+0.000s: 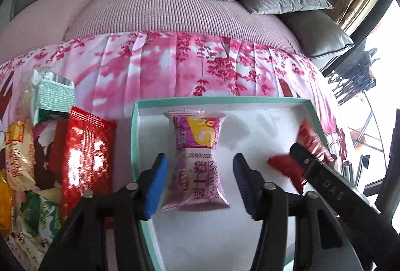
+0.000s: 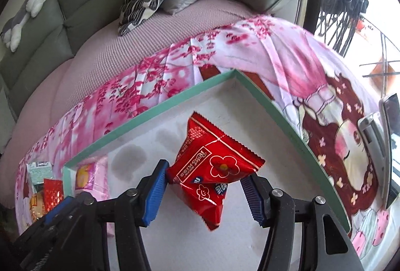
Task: Organize snacks
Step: 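Carry both snacks over the tray and open both grippers to drop them, then withdraw both tools from the tray back toward the snack pile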
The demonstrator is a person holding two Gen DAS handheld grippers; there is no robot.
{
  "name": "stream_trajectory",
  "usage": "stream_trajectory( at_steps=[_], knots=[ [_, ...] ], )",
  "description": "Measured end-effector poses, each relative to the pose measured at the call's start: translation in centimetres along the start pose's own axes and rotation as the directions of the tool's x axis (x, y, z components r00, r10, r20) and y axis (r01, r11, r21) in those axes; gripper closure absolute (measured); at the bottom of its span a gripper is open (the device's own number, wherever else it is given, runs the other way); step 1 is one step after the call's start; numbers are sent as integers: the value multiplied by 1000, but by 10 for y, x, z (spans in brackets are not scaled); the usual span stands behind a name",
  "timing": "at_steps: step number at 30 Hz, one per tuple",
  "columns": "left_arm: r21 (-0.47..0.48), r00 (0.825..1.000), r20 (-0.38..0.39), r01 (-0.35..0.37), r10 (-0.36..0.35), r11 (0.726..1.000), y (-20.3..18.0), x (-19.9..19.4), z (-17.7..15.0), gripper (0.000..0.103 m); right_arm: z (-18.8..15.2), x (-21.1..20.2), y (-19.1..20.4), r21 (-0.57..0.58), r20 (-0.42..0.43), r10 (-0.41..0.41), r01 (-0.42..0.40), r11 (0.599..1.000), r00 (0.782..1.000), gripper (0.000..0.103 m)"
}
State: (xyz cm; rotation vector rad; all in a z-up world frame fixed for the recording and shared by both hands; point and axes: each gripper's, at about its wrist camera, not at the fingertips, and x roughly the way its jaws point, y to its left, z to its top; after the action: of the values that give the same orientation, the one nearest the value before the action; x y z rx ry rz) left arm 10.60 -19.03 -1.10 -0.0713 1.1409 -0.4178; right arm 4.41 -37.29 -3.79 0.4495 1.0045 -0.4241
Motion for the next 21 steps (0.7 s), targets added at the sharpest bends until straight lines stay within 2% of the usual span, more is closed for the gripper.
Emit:
stream_trajectory(
  at_steps=[6, 8, 9, 10, 11, 16, 21],
  knots=[
    [-2, 999, 10, -36, 36, 999, 5, -16, 0, 45, -2, -3, -2, 3, -19, -10, 10, 1000, 1000, 39],
    [-8, 999, 7, -53, 53, 999, 8, -18, -1, 39, -2, -5, -1, -5, -19, -12, 12, 1000, 1000, 38],
    [-9, 998, 9, -63, 63, 998, 9, -19, 0, 35, -2, -6, -1, -11, -16, -14, 13, 1000, 1000, 32],
    [-12, 997, 12, -71, 72, 997, 10, -20, 0, 25, -2, -7, 0, -16, -10, -16, 16, 1000, 1000, 24],
    [-17, 996, 18, -84, 85, 996, 11, -21, 1, 16, -2, -9, 1, -18, -1, -20, 20, 1000, 1000, 21],
    [-36, 989, 32, -143, 144, 989, 19, -24, 2, 14, -1, -13, 3, -27, 18, -8, 9, 1000, 1000, 4],
    [-44, 975, 51, -212, 214, 976, 26, -24, 1, 9, -1, -15, 4, -34, 27, -4, 5, 999, 1000, 0]
  ],
)
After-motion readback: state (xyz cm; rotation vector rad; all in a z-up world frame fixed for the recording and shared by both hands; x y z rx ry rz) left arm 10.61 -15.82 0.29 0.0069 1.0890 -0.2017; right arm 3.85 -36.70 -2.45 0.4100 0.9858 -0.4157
